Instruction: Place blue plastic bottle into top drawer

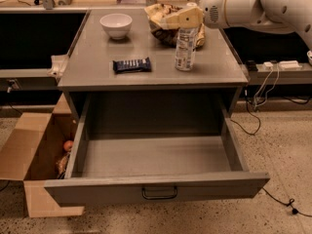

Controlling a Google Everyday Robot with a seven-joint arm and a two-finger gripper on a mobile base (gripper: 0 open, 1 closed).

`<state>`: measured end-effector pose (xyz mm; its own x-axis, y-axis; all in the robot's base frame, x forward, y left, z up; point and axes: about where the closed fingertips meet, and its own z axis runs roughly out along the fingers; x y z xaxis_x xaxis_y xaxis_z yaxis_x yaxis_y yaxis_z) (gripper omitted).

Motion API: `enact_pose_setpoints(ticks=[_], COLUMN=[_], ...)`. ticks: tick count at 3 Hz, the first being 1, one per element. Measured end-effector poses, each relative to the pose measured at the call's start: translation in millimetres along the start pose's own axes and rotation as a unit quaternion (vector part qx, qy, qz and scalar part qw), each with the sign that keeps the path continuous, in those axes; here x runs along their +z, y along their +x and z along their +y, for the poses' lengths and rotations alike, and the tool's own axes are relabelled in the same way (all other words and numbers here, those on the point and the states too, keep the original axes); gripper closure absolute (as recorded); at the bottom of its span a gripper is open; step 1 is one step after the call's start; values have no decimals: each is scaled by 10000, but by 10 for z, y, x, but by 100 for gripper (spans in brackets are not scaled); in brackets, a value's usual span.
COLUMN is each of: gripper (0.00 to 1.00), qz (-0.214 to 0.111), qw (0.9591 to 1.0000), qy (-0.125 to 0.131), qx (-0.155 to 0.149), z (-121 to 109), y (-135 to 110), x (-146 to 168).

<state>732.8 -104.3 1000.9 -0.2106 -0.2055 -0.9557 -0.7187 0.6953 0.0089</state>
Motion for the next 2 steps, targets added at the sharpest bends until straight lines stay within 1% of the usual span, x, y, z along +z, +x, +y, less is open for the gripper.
enact_pose_setpoints(ticks=[1,2], gripper=[0,0], qz=[0,-60], qw=[10000,9998], qy=[0,-154], qx=[0,-131], z=[0,-41], y=[0,77], x=[0,4])
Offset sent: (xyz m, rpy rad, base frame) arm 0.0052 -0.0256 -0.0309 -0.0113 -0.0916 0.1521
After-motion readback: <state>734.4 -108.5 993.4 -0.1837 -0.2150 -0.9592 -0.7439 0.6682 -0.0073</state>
